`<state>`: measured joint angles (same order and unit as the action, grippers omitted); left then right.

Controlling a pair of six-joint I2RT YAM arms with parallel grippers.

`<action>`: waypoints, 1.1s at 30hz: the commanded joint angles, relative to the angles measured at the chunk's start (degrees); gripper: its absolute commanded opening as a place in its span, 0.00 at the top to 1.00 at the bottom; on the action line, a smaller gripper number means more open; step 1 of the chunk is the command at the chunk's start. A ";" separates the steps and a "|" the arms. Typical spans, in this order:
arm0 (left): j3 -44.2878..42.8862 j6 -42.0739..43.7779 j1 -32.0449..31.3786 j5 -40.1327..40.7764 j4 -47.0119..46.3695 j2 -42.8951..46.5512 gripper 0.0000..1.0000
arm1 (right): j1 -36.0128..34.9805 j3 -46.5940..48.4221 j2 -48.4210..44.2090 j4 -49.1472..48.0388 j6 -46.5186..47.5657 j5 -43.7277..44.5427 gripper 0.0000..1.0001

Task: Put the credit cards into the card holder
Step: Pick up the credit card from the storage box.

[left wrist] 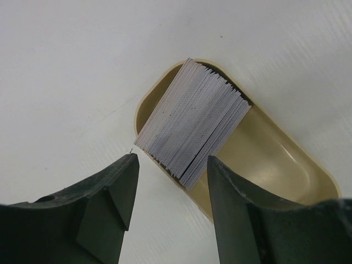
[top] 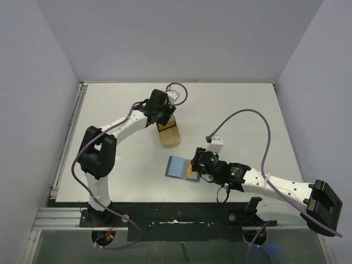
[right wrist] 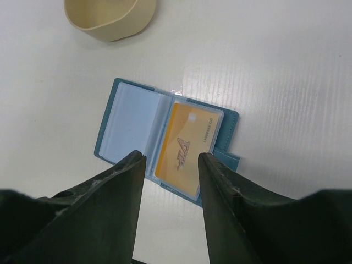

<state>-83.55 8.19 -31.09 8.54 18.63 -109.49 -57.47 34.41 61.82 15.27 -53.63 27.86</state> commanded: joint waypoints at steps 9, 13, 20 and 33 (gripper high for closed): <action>-4.60 4.42 -2.16 1.46 -1.06 -3.44 0.48 | -0.15 2.21 0.32 -0.25 0.52 3.43 0.55; -5.11 4.81 -2.31 3.22 -0.67 -4.68 0.48 | -0.12 2.66 0.51 -0.11 1.04 4.00 0.55; -4.35 6.04 -2.71 5.94 -1.94 -5.34 0.48 | 0.00 2.68 0.37 0.44 1.08 4.22 0.54; -4.96 8.64 -4.20 10.26 -1.61 -7.20 0.50 | 0.46 2.10 -0.51 0.61 1.24 4.37 0.54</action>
<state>-85.34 14.85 -34.76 15.81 18.68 -115.46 -57.41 34.70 62.54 16.97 -52.86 29.56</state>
